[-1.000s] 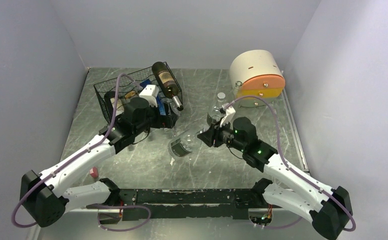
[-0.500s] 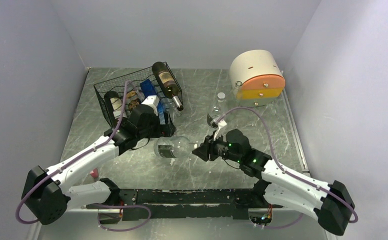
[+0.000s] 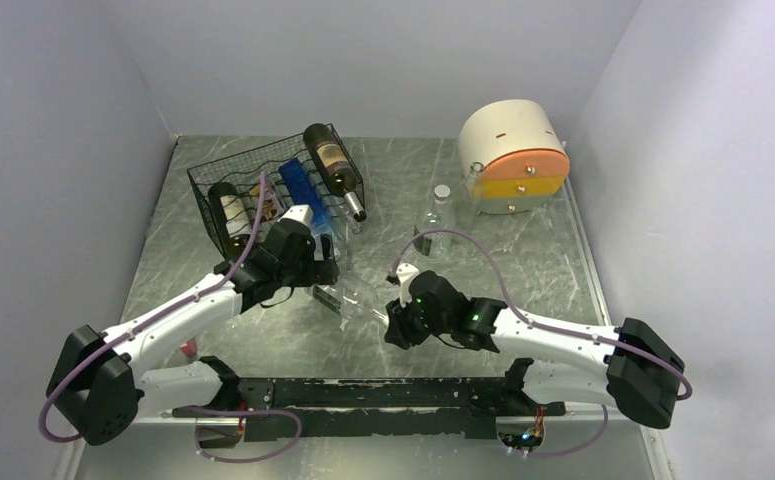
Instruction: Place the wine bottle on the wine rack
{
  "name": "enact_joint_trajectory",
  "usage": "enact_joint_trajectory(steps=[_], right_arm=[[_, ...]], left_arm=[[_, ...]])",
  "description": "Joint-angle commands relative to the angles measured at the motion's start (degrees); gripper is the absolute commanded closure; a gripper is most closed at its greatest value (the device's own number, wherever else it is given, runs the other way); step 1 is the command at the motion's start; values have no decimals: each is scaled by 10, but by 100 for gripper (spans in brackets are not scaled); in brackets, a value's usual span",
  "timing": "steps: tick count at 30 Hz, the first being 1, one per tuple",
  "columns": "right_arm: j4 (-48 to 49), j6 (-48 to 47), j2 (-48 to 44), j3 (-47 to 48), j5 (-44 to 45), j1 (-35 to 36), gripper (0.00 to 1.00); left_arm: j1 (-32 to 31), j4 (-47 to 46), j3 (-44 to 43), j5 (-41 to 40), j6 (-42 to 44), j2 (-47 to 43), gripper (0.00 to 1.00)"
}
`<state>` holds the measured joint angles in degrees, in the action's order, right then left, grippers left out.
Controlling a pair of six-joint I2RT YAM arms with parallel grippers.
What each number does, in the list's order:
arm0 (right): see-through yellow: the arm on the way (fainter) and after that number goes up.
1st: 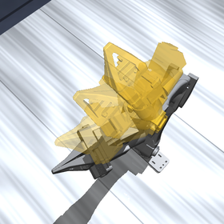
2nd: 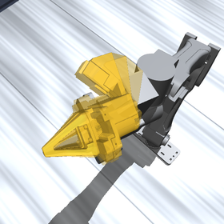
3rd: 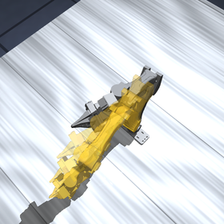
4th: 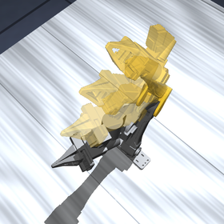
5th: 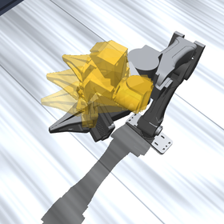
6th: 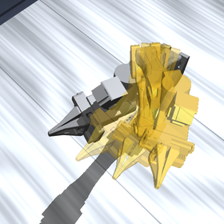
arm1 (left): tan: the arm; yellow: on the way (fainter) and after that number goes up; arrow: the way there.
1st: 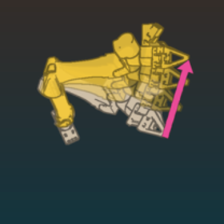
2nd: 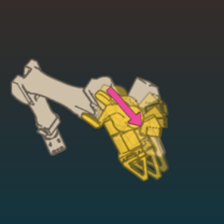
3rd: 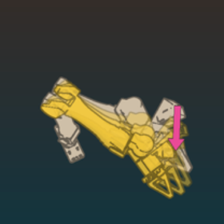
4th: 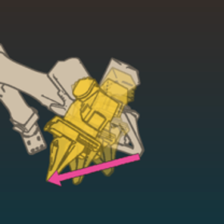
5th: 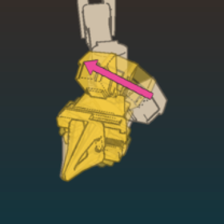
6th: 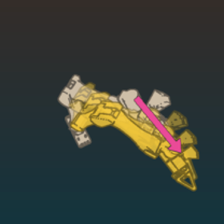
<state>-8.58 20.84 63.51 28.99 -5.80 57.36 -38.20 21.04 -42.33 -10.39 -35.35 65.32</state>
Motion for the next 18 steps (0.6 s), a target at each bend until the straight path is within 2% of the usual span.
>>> enact_joint_trajectory(steps=[1,6,11,16,18], right_arm=[[-18,-30,17,33,11,3,100],[-30,-43,44,45,9,3,100],[-27,-45,79,57,10,4,87],[-44,-44,113,77,24,3,79],[-48,-44,126,84,24,4,73]], left_arm=[[11,-25,9,1,3,18,1],[17,-57,31,18,-2,29,1],[24,-80,49,42,-2,31,0],[24,-85,65,55,-4,28,2],[24,-85,68,60,-5,28,3]])
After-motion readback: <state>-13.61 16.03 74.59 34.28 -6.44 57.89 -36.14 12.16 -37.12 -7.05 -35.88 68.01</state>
